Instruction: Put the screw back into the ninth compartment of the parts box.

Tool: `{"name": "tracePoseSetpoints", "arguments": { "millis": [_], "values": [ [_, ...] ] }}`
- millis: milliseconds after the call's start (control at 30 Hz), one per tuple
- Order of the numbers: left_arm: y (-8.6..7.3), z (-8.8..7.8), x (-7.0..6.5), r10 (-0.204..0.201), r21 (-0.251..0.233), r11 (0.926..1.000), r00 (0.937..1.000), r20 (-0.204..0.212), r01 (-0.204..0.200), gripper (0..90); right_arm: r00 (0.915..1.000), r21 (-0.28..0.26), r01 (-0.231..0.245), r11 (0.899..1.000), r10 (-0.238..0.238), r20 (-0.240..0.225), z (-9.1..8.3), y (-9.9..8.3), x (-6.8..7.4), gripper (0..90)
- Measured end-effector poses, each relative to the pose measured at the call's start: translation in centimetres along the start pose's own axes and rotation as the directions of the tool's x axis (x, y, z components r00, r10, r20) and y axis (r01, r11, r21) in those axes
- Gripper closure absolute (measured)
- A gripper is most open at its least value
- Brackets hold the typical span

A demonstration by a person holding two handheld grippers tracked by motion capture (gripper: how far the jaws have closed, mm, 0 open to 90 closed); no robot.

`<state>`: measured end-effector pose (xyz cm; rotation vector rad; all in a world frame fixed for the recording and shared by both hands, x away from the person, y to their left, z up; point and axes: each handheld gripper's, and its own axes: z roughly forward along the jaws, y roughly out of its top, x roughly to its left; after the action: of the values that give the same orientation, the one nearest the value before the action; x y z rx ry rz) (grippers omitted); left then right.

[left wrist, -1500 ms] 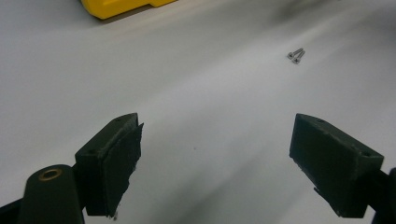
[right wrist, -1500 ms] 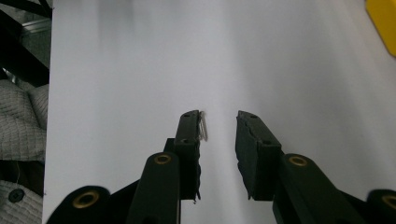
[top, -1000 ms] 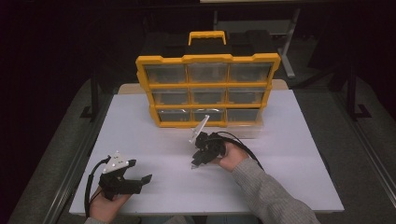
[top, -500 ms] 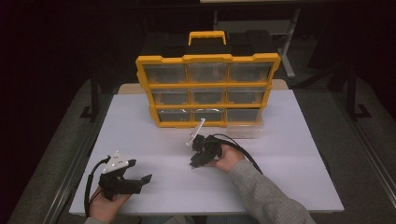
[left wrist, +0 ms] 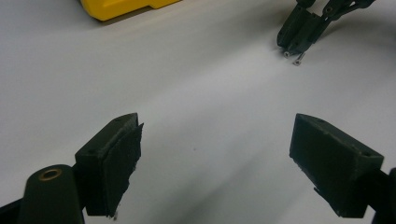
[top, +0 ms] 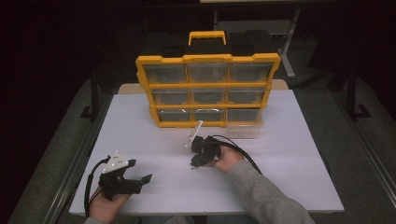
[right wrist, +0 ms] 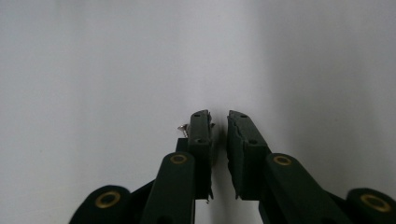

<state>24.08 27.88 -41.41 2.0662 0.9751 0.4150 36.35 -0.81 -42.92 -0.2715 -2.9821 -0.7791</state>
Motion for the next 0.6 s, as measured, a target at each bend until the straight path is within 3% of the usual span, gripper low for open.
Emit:
{"name": "tracePoseSetpoints", "arguments": {
  "millis": [200, 600],
  "values": [
    [0.01, 0.00, -0.02, 0.001, 0.000, 1.0000, 1.0000, 0.000, -0.001, 16.0, 0.9999, -0.002, 0.004, 1.000, -0.004, 0.011, 0.02, -0.05, -0.04, 83.8],
    [-0.01, 0.04, 0.03, 0.002, 0.002, 1.0000, 1.0000, 0.001, -0.002, 16.0, 0.9999, -0.009, -0.007, 1.000, 0.007, -0.010, -0.13, -0.26, -0.44, 86.3]
  ]
}}
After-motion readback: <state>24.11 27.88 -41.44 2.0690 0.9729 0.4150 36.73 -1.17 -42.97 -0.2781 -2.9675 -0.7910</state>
